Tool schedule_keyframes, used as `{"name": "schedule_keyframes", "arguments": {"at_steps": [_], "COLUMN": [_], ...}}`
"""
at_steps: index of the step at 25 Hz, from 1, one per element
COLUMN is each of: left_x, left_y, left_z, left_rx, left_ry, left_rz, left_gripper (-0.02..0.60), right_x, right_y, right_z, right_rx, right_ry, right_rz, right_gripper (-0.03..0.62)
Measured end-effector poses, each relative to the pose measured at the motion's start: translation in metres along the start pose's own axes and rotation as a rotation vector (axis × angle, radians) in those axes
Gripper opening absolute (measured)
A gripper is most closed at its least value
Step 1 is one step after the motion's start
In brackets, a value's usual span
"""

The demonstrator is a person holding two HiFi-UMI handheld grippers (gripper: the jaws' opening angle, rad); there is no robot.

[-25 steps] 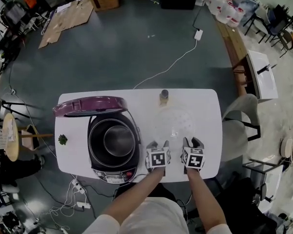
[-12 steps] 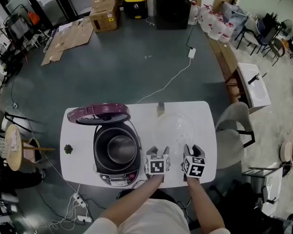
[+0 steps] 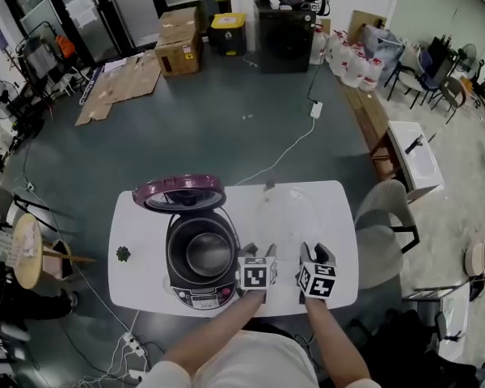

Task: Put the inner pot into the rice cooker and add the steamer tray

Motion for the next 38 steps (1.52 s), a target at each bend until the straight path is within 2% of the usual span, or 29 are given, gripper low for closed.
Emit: {"name": "schedule_keyframes", "arguments": {"at_steps": [7, 20, 25, 38], "left_x": [0.038, 0.098, 0.114, 0.144], "left_y": [-0.007, 0.006, 0.018, 0.039], "left_z": [-0.016, -0.062, -0.082, -0.153], "left_rx": [-0.040, -0.004, 0.021, 0.023], "left_ry": [-0.014, -0.131, -0.174, -0.266], "left_rz": [0.032, 0.063, 0.062, 0.024], "left_gripper": [0.212, 0.212, 0.213, 0.222], "right_x": [0.014, 0.022, 0.020, -0.001], "right_y": [-0.004, 0.004, 0.013, 0.037], "right_z": [-0.031, -0.096, -0.121, -0.198], "right_rx": [-0.018, 0.031, 0.045, 0.122], "right_ry": [-0.054, -0.191, -0.238, -0.332], "right_rz": [0.015, 0.005, -0.022, -0.112], "right_gripper": [0.150, 0.153, 0.153, 0.164]}}
Point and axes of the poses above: the fingertips, and each gripper's own axes: x backward along the fingers, z to its right, y out of its underside, the point moved 9 cm from there along x, backward along the fingers, and after that the axes turned 8 degrees about z, right-handed, at the moved point
